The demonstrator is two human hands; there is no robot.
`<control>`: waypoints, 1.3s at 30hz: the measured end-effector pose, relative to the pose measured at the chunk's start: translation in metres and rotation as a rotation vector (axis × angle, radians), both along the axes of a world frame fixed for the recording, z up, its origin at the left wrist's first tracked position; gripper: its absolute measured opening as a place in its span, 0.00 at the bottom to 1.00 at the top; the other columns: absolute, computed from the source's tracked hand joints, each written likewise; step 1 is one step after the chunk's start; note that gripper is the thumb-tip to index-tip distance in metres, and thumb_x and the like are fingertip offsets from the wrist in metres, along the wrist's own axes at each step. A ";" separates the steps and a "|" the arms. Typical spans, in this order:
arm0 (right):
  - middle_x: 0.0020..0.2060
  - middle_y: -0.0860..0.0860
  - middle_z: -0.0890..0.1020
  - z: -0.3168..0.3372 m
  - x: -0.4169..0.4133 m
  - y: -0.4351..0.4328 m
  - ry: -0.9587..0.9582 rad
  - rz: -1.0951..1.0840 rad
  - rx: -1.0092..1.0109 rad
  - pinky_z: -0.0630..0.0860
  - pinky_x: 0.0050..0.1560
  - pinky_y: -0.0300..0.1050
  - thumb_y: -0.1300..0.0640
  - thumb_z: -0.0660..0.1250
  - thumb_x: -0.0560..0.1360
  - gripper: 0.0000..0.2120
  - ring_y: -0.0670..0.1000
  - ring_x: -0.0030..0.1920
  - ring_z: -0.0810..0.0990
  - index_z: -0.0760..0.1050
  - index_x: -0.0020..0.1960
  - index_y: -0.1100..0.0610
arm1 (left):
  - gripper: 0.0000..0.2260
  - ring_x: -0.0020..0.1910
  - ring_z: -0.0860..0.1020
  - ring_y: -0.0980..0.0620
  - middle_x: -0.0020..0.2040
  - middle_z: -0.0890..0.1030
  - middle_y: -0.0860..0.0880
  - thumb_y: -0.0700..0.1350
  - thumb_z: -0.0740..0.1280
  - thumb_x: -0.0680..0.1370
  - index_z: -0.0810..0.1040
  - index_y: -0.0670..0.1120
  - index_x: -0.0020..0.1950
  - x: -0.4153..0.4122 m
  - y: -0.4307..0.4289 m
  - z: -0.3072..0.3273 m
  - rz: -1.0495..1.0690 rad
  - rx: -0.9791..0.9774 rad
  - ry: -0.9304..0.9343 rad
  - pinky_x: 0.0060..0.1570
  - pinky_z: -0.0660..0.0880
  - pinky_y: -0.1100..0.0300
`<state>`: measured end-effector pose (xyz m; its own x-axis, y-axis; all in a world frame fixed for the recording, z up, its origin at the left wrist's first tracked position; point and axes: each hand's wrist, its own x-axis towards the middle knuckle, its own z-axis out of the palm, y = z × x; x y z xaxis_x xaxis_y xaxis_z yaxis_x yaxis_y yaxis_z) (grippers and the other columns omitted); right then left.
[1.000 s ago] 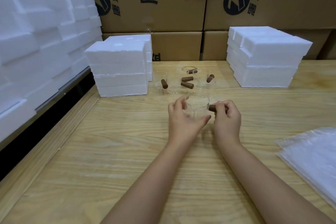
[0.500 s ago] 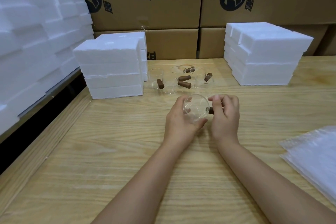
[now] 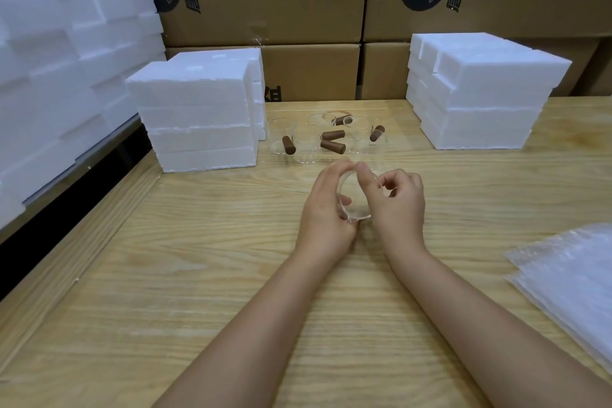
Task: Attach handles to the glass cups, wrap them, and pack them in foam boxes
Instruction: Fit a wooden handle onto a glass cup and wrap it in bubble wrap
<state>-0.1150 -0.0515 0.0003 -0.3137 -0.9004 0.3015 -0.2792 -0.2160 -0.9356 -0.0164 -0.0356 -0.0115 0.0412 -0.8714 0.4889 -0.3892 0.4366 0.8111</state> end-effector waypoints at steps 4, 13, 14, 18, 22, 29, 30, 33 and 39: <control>0.39 0.44 0.68 0.002 0.002 0.006 0.149 0.028 -0.127 0.68 0.44 0.44 0.30 0.68 0.58 0.29 0.48 0.41 0.69 0.67 0.41 0.54 | 0.29 0.59 0.70 0.66 0.64 0.74 0.54 0.26 0.66 0.66 0.74 0.48 0.62 0.000 -0.002 -0.002 0.025 -0.034 -0.002 0.48 0.69 0.74; 0.31 0.46 0.68 -0.001 0.001 0.004 0.015 0.076 -0.148 0.68 0.38 0.43 0.36 0.67 0.68 0.22 0.45 0.33 0.67 0.64 0.37 0.52 | 0.30 0.48 0.75 0.64 0.67 0.73 0.55 0.27 0.69 0.66 0.72 0.51 0.63 0.000 0.000 0.001 -0.002 -0.012 -0.012 0.41 0.69 0.74; 0.30 0.45 0.68 0.000 -0.001 0.003 -0.014 0.086 -0.165 0.67 0.36 0.39 0.41 0.68 0.72 0.19 0.43 0.31 0.67 0.64 0.36 0.53 | 0.30 0.45 0.76 0.62 0.67 0.72 0.56 0.28 0.70 0.66 0.72 0.52 0.63 0.001 0.000 0.001 -0.008 -0.006 -0.013 0.40 0.70 0.73; 0.29 0.50 0.70 0.004 -0.012 -0.004 -0.051 0.240 -0.148 0.68 0.36 0.42 0.53 0.66 0.77 0.15 0.49 0.33 0.69 0.67 0.35 0.57 | 0.31 0.42 0.78 0.56 0.61 0.73 0.62 0.31 0.74 0.66 0.71 0.57 0.62 0.004 0.000 0.002 0.015 0.028 0.029 0.37 0.73 0.68; 0.32 0.56 0.75 0.009 -0.032 -0.008 -0.142 0.522 -0.061 0.75 0.39 0.43 0.61 0.65 0.76 0.09 0.52 0.36 0.74 0.71 0.38 0.61 | 0.33 0.42 0.78 0.58 0.57 0.76 0.60 0.33 0.77 0.65 0.70 0.63 0.58 0.006 0.000 0.005 0.031 0.073 0.065 0.41 0.75 0.67; 0.44 0.58 0.74 0.011 -0.052 -0.009 -0.003 0.758 0.080 0.73 0.44 0.38 0.72 0.67 0.71 0.12 0.52 0.43 0.72 0.70 0.49 0.61 | 0.33 0.47 0.79 0.62 0.60 0.77 0.54 0.33 0.78 0.63 0.72 0.55 0.63 0.007 0.002 0.009 -0.005 0.190 0.093 0.49 0.74 0.71; 0.45 0.59 0.73 0.010 -0.053 -0.009 0.018 0.755 0.086 0.74 0.46 0.40 0.73 0.68 0.70 0.14 0.52 0.43 0.72 0.69 0.50 0.61 | 0.34 0.44 0.78 0.66 0.60 0.77 0.53 0.32 0.78 0.63 0.72 0.55 0.63 0.007 0.003 0.010 -0.013 0.198 0.097 0.46 0.72 0.74; 0.44 0.56 0.72 0.009 -0.052 -0.009 0.077 0.727 0.092 0.74 0.45 0.39 0.71 0.73 0.66 0.19 0.49 0.42 0.72 0.68 0.50 0.61 | 0.34 0.41 0.79 0.67 0.59 0.79 0.50 0.32 0.78 0.63 0.73 0.52 0.64 0.007 0.002 0.009 -0.023 0.214 0.101 0.42 0.72 0.76; 0.39 0.49 0.69 0.005 -0.041 -0.008 0.228 0.574 0.085 0.69 0.37 0.36 0.50 0.81 0.56 0.29 0.42 0.35 0.68 0.67 0.48 0.51 | 0.33 0.36 0.79 0.52 0.52 0.81 0.48 0.30 0.71 0.67 0.72 0.53 0.67 0.007 0.001 0.006 -0.002 0.200 0.049 0.40 0.76 0.66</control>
<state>-0.1564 -0.0596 0.0049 0.2914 -0.9301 0.2235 -0.3351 -0.3181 -0.8868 -0.0097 -0.0345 -0.0055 0.0587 -0.9510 0.3036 -0.3467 0.2658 0.8995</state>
